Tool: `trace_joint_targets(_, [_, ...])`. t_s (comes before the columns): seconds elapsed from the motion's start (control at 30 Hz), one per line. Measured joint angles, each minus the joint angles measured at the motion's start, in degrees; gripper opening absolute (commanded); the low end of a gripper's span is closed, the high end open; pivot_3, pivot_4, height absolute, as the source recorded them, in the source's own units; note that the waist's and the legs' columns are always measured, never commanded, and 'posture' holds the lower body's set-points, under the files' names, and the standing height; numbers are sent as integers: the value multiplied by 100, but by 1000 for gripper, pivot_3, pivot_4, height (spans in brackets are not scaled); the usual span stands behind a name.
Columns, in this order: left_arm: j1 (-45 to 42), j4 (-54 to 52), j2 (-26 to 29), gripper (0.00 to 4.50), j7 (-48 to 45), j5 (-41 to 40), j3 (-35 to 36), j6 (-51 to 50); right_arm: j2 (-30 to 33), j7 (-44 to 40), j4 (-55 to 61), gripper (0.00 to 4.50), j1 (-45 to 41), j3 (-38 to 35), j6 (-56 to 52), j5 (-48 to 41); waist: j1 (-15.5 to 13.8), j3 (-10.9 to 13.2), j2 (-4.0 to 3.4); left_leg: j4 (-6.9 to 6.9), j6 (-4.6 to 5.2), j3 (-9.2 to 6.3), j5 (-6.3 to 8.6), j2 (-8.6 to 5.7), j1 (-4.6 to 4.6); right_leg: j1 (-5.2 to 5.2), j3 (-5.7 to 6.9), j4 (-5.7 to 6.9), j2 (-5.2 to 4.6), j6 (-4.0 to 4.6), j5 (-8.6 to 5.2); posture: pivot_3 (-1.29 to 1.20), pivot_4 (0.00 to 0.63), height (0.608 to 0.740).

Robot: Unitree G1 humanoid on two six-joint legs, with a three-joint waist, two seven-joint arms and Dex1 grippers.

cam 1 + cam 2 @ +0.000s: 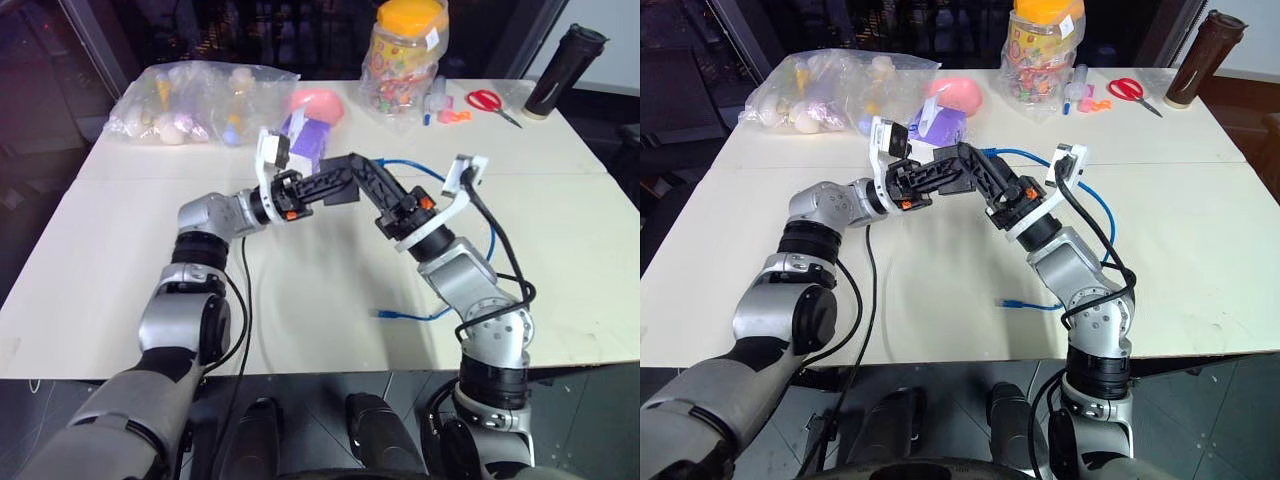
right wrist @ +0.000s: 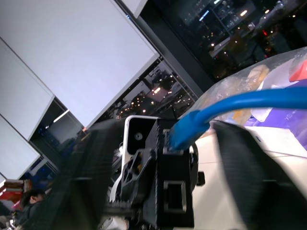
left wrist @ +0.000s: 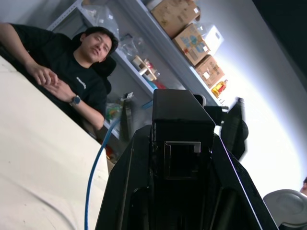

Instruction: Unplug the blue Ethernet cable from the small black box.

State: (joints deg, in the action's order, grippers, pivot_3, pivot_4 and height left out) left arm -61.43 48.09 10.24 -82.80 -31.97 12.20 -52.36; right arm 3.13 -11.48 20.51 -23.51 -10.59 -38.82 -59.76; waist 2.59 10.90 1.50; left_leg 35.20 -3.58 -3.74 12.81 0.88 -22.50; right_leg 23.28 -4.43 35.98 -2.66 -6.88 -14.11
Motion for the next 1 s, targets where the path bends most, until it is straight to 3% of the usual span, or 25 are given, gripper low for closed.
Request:
trace_joint_targets(0.1, [0, -100, 3, 544, 45, -56, -18, 0, -21, -12, -34, 64, -2, 3, 67, -5, 0, 0, 0, 0, 0, 0, 0, 0, 0, 0, 0, -1, 0, 0, 0, 0, 150, 739])
trace_joint_targets(0.6, [-20, 63, 60, 544, 369, -131, 6, 193, 54, 125, -389, 64, -165, 56, 269, 50, 1, 0, 0, -1, 0, 1, 0, 0, 0, 1, 0, -2, 0, 0, 0, 0, 150, 739])
trace_joint_targets(0.8, [-24, 457, 779, 544, 538, -122, 283, 654, 721, 354, -736, 64, -197, -954, 708, 168, -3, 0, 0, -10, 0, 3, 0, 0, -4, 4, 0, -12, -1, 0, 0, 0, 150, 739])
trace_joint_targets(0.97, [-23, 461, 613, 544, 735, -33, 214, 994, 736, 416, -842, 64, -209, -939, 731, 318, -18, 0, 0, -8, 1, 3, 0, -1, -10, 4, 0, -18, -4, -1, 0, 0, 150, 739])
trace_joint_targets(1.0, [17, 363, 478, 544, 1048, 183, 126, 1465, 744, 532, -948, 64, -226, -949, 786, 458, -22, 0, 0, -7, 0, 5, 0, -1, -10, 3, -1, -22, -5, -1, 1, 0, 150, 739])
